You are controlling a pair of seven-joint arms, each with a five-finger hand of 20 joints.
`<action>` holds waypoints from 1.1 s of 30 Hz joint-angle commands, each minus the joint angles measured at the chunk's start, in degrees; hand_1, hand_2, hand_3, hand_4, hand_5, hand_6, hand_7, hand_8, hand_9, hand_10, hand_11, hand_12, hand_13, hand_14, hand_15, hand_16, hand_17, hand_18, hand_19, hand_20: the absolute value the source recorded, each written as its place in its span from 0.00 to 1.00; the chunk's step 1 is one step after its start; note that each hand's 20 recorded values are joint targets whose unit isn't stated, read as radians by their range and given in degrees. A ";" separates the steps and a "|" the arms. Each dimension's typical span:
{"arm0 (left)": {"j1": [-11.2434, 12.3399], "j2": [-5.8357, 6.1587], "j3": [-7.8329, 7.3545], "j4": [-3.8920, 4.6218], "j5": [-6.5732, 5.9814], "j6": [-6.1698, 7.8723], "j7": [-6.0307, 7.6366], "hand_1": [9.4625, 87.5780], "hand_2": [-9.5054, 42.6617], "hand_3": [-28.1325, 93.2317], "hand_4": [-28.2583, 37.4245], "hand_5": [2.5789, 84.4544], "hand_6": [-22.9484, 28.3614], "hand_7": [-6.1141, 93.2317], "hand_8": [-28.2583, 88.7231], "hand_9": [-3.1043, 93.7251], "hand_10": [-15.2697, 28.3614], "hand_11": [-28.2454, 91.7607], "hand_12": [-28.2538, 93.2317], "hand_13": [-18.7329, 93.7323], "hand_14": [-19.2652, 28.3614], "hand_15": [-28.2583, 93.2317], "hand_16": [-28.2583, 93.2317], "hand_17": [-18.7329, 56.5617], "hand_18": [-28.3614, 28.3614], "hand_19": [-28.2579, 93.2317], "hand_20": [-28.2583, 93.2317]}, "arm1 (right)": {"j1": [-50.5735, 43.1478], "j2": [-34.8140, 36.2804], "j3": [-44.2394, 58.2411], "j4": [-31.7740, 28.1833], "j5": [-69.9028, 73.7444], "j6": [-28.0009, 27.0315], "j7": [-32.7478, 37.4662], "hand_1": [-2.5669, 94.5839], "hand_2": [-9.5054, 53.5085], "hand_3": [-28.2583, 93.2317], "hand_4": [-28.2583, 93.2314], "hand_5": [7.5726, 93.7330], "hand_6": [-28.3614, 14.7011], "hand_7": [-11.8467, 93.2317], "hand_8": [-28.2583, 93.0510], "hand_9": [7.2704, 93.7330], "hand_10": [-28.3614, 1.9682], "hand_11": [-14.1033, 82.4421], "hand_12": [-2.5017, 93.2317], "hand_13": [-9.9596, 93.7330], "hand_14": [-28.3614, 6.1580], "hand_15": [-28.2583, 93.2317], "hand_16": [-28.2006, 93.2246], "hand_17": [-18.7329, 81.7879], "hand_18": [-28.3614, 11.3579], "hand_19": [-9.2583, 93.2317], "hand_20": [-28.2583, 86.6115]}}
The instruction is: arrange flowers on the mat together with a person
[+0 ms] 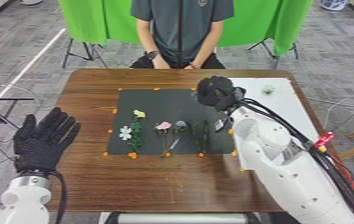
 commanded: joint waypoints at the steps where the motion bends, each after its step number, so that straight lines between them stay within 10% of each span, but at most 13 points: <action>1: 0.80 -0.22 -0.24 -0.29 -0.25 -0.36 -0.08 0.24 0.46 0.82 0.00 0.66 0.62 0.28 0.18 0.59 0.72 0.45 0.40 0.57 0.79 0.60 0.25 0.26 0.82 0.56 0.43 | -3.03 2.27 -1.23 0.92 -6.23 -1.98 -2.80 0.66 0.12 0.72 0.00 0.68 0.65 0.50 0.21 0.80 0.60 0.28 0.45 0.73 0.63 0.60 0.52 0.53 0.28 0.83 0.54; 19: 1.77 0.01 -0.83 -1.51 -1.99 3.52 1.90 0.25 0.46 0.83 0.00 0.66 0.62 0.31 0.17 0.59 0.73 0.47 0.40 0.55 0.78 0.65 0.25 0.25 0.82 0.57 0.44 | -5.68 3.80 -1.70 0.05 -7.30 -0.38 -1.13 0.58 0.05 0.81 0.00 0.60 0.62 0.43 0.18 0.69 0.57 0.35 0.32 0.69 0.60 0.62 0.49 0.52 0.24 0.85 0.50; 33: 2.30 -0.39 -1.00 -1.46 -2.29 1.88 2.37 0.25 0.43 0.83 0.00 0.62 0.61 0.32 0.16 0.56 0.72 0.48 0.39 0.55 0.78 0.66 0.25 0.25 0.82 0.58 0.44 | -8.57 4.97 1.64 -6.61 1.26 -6.39 3.47 0.48 0.00 0.88 0.00 0.51 0.57 0.33 0.11 0.57 0.44 0.36 0.20 0.65 0.51 0.65 0.38 0.51 0.22 0.87 0.47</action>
